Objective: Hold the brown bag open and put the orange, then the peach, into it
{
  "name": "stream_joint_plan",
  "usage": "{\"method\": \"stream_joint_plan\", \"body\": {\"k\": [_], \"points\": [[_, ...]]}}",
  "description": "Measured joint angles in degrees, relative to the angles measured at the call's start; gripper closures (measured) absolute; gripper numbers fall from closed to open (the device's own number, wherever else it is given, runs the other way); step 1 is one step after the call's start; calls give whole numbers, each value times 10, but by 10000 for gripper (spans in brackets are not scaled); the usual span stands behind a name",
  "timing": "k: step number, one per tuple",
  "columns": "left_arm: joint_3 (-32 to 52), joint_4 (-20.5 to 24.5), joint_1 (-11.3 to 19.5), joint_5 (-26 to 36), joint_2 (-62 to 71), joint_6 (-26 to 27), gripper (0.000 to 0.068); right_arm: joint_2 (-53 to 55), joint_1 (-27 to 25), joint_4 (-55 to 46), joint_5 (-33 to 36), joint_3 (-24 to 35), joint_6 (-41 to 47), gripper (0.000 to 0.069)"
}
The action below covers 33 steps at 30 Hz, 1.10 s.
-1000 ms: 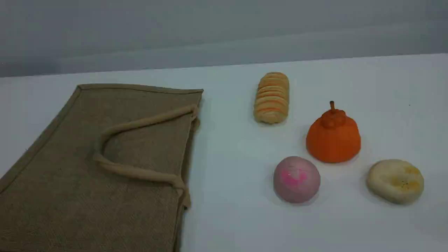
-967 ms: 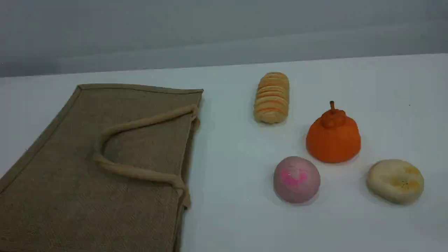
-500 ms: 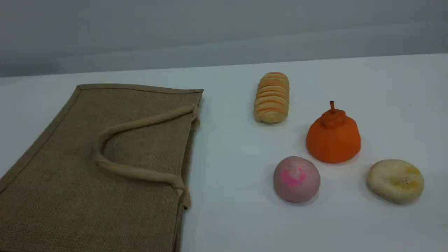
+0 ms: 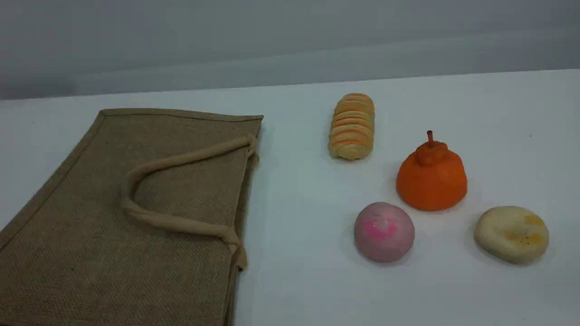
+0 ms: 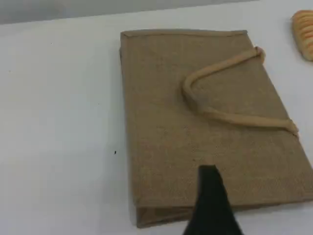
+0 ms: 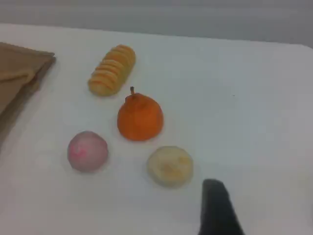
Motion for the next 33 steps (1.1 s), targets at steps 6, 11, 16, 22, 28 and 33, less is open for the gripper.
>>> {"method": "stream_joint_plan", "body": {"k": [6,11,16,22,28,33], "points": [[0,0,0,0,0,0,248,0,0,0,0,0,-1,339],[0,0,0,0,0,0,248,0,0,0,0,0,0,339],[0,0,0,0,0,0,248,0,0,2,0,0,0,339],[0,-3,0,-2,0,0,248,0,0,40,-3,0,0,339],[-4,-2,0,-10,6,0,248,0,0,57,-11,-3,0,339],[-26,1,0,-63,67,0,248,31,0,93,-66,-12,-16,339]]}}
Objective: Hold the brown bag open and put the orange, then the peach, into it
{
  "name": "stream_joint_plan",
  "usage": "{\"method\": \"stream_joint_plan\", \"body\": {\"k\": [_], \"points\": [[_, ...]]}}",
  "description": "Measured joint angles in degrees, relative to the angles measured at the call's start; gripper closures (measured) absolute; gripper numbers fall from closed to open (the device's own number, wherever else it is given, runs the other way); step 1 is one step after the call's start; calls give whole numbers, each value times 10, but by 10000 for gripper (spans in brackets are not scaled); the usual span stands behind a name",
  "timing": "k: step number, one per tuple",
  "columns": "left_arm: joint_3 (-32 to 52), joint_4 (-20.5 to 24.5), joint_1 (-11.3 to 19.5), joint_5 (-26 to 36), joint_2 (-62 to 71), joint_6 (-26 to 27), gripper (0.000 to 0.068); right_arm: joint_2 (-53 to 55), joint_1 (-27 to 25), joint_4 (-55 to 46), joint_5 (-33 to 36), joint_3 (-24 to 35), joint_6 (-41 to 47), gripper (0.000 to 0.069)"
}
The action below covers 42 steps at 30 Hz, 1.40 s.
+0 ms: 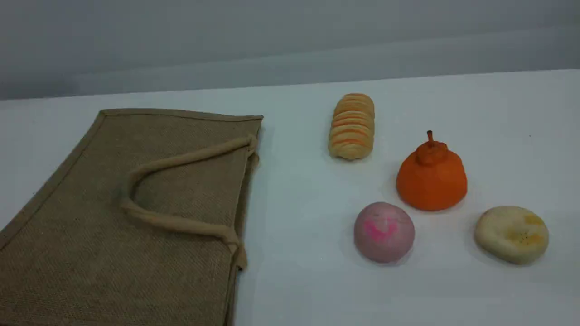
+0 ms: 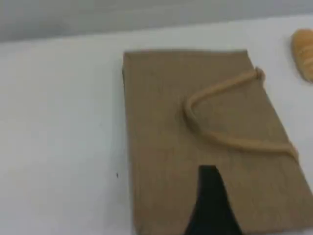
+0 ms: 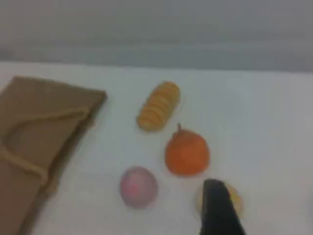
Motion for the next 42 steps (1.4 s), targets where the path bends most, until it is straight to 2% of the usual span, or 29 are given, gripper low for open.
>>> {"method": "stream_joint_plan", "body": {"k": [9,12,17,25,28,42], "points": [[-80,-2,0,-126,201,-16,248,166,0,74,-136,0,-73,339],[-99,-3,0,-166,280,-28,248,236,0,124,-191,0,-112,339],[-126,-23,0,-193,418,-29,248,361,0,239,-261,0,-196,339],[-176,-92,0,-229,631,-35,248,536,0,450,-310,-18,-337,339],[-196,-97,0,-241,697,-39,248,597,0,500,-309,-42,-375,339],[-278,-94,0,-268,930,-59,248,820,0,553,-305,-138,-399,339]]}}
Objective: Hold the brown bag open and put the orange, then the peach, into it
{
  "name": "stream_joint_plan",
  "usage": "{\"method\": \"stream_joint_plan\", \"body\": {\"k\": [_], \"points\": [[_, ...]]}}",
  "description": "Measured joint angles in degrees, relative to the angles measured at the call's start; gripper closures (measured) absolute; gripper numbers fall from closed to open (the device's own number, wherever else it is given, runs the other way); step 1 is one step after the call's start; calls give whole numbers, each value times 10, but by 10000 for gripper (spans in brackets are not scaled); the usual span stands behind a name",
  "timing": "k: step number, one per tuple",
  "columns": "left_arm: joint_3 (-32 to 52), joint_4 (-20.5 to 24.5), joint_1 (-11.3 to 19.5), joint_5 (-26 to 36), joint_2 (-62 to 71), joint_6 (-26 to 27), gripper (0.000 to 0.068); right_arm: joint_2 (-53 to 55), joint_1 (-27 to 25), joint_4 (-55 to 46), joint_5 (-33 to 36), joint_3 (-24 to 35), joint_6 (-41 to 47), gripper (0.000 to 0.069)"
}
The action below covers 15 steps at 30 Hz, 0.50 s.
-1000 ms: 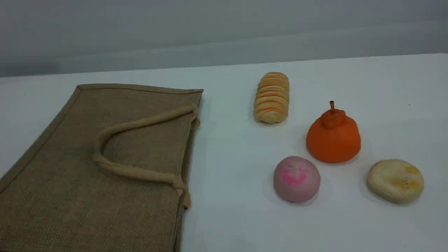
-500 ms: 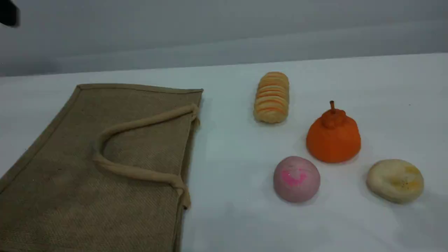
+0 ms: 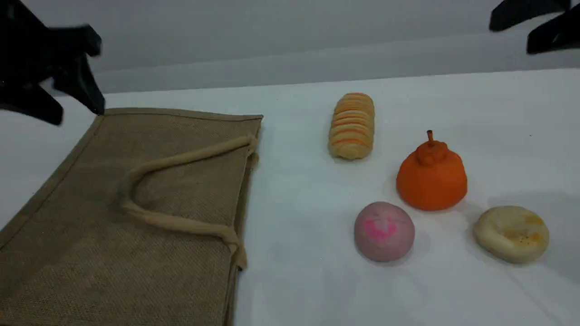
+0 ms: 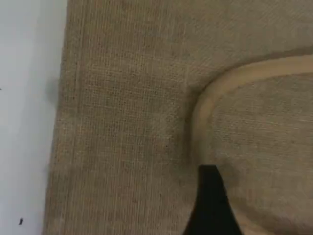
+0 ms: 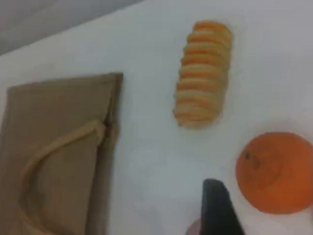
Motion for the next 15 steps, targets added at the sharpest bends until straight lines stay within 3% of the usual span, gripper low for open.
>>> {"method": "stream_joint_plan", "body": {"k": [15], "points": [[-92,0,0,21,177,-25,248,53,0,84,1,-4,-93,339]]}}
